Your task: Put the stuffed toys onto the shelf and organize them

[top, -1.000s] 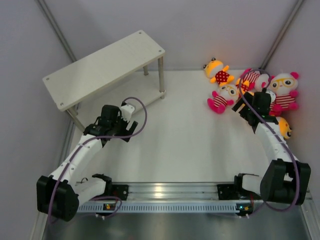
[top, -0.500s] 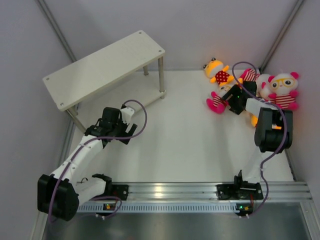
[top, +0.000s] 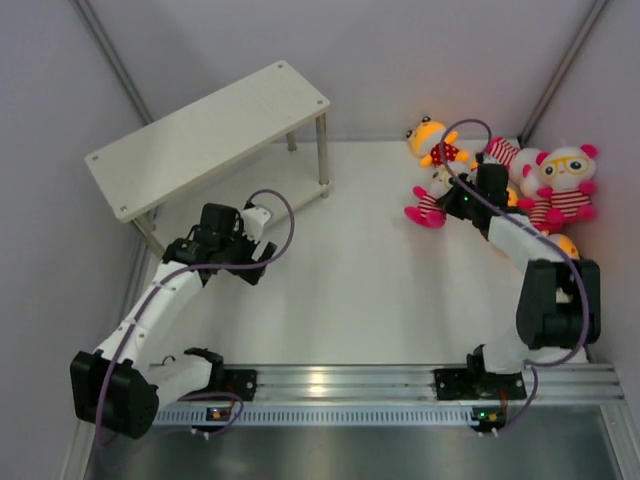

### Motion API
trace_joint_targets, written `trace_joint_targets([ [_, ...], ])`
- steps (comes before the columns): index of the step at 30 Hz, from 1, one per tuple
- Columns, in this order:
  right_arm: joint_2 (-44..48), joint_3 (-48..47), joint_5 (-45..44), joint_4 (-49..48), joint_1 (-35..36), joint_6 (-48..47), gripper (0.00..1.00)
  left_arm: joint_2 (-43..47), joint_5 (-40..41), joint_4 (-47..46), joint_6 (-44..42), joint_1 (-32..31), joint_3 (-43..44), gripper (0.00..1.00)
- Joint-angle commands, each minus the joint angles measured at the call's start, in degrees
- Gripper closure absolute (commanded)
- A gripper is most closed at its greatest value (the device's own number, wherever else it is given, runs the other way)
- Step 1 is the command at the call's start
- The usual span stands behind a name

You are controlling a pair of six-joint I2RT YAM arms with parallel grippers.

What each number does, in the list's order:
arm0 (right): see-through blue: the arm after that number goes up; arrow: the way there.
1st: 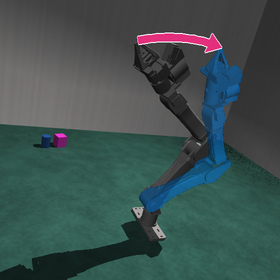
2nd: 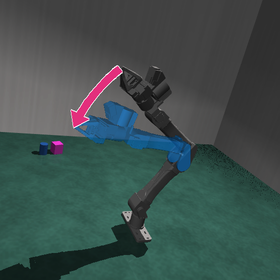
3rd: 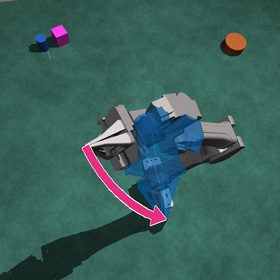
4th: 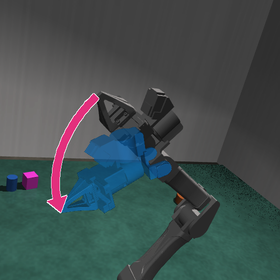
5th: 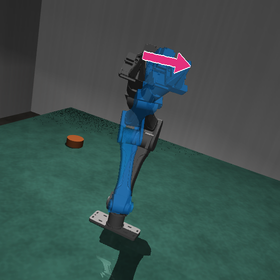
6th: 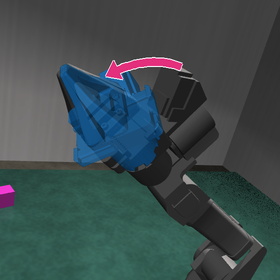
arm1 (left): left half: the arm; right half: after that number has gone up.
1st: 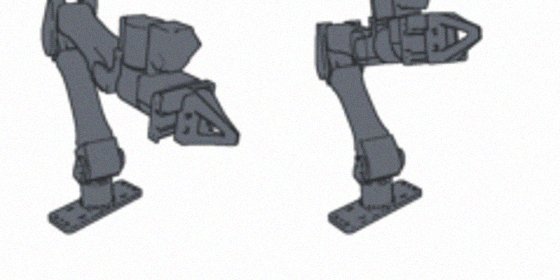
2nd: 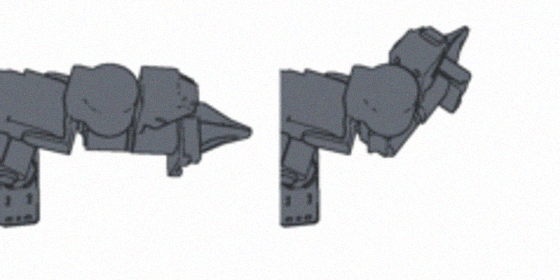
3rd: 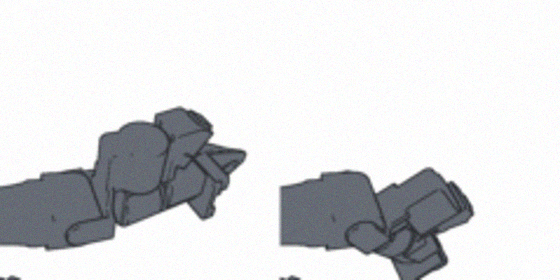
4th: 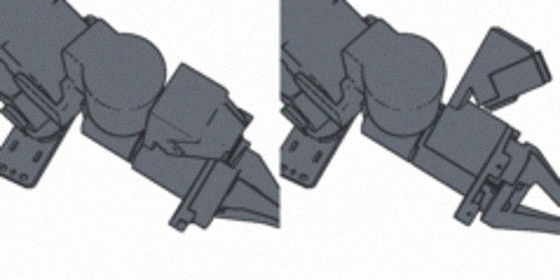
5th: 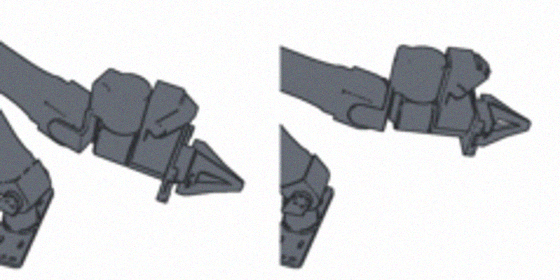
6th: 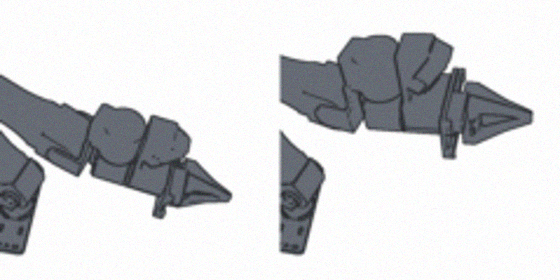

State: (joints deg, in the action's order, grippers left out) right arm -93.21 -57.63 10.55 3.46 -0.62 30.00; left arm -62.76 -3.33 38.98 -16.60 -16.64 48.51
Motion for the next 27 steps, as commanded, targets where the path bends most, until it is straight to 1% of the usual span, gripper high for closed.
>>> trace_joint_targets([
  [1, 17.42, 0.49, 5.16, -5.76, 7.63, -19.85, 1.0, 0.27, -11.41, 5.92, -0.27, -0.06, 11.21, 0.01],
  [2, 23.1, 0.67, 6.23, -4.88, 9.74, -23.46, 1.0, 0.27, -13.43, 6.89, -0.1, 0.03, 13.34, 0.01],
  [3, 25.68, 0.76, 7.11, -3.65, 14.98, -28.98, 1.0, 0.27, -15.37, 7.77, 0.16, -0.05, 15.45, 0.01],
  [4, 27.97, 0.76, 8.6, -3.73, 17.73, -29.55, 1.0, 0.27, -18.95, 9.34, 0.43, -0.06, 19.56, 0.01],
  [5, 31.74, 0.76, 8.61, -4.25, 20.02, -29.47, 1.0, 0.1, -20.3, 9.97, 1.21, -0.06, 21.69, 0.01],
  [6, 32.99, 0.24, 8.01, -4.95, 24.05, -27.99, 1.0, -0.08, -21.53, 10.58, 1.74, -0.06, 25.98, 0.01],
  [7, 33.79, -0.55, 6.0, -6.35, 25.74, -24.93, 1.0, -0.69, -23.11, 11.55, 2.36, -0.06, 28.11, 0.01],
  [8, 33.88, -3.26, 5.28, -6.54, 26.72, -21.33, 1.0, -0.96, -23.73, 11.99, 3.58, -0.14, 30.04, 0.01],
  [9, 33.27, -5.28, 4.23, -6.37, 28.03, -13.99, 1.0, -1.05, -24.17, 12.26, 4.29, -0.23, 33.72, 0.02],
  [10, 31.18, -7.57, 3.0, -4.45, 28.65, -10.7, 1.0, -1.48, -25.05, 13.13, 4.82, -0.23, 35.58, 0.01],
  [11, 29.85, -12.64, 1.16, -3.65, 29.36, -7.7, 1.0, -1.66, -25.06, 13.66, 5.08, -0.32, 37.51, 0.01],
  [12, 28.45, -15.38, -0.86, 0.01, 31.28, -2.98, 1.0, -1.75, -25.06, 14.36, 5.09, -0.58, 39.53, 0.01],
  [13, 26.69, -18.37, -3.66, 2.57, 32.08, -1.36, 1.0, -1.84, -24.79, 14.98, 4.83, -0.93, 43.64, 0.01],
  [14, 23.02, -24.75, -4.65, 8.95, 32.78, 1.35, 1.0, -1.84, -23.75, 16.2, 3.52, -1.11, 45.69, 0.01],
  [15, 21.07, -27.86, -5.35, 11.54, 33.92, 2.34, 1.0, -1.92, -22.69, 16.82, 2.63, -1.72, 49.36, 0.01],
  [16, 17.83, -30.33, -5.45, 13.22, 34.37, 3.56, 1.0, -2.1, -21.46, 17.09, 1.32, -1.99, 50.88, 0.01],
  [17, 16.58, -33.75, -4.93, 14.28, 34.89, 5.14, 1.0, -2.19, -18.15, 17.27, -1.65, -2.51, 52.11, 0.01],
  [19, 13.42, -36.14, -3.35, 14.29, 36.74, 6.29, 1.0, -2.62, -15.05, 17.27, -6.31, -3.92, 54.23, 0.01],
  [20, 12.45, -38.42, -3.34, 14.9, 37.35, 7.26, 1.0, -2.72, -13.56, 17.27, -12.17, -4.36, 54.41, 0.02],
  [21, 11.74, -39.4, -3.16, 15.25, 38.49, 7.7, 1.0, -2.63, -11.71, 17.18, -15.53, -4.97, 54.23, 0.02],
  [22, 10.52, -40.19, -3.42, 15.43, 39.03, 8.05, 1.0, -1.93, -11.44, 17.18, -19.31, -4.98, 53.54, 0.03],
  [23, 10.24, -40.98, -3.43, 15.26, 39.47, 8.58, 1.0, -1.14, -11.69, 17.18, -27.7, -5.15, 52.75, 0.01],
  [25, 9.8, -41.25, -3.6, 14.29, 40.96, 8.67, 1.0, 2.88, -14.06, 17.01, -36.7, -5.06, 48.45, 0.01],
  [26, 9.63, -41.25, -3.6, 14.03, 41.49, 8.76, 1.0, 4.47, -15.2, 17.0, -44.32, -5.06, 47.13, 0.01],
  [27, 9.45, -41.16, -3.52, 13.33, 42.62, 8.94, 1.0, 5.62, -17.82, 17.0, -47.09, -5.15, 44.85, 0.02],
])
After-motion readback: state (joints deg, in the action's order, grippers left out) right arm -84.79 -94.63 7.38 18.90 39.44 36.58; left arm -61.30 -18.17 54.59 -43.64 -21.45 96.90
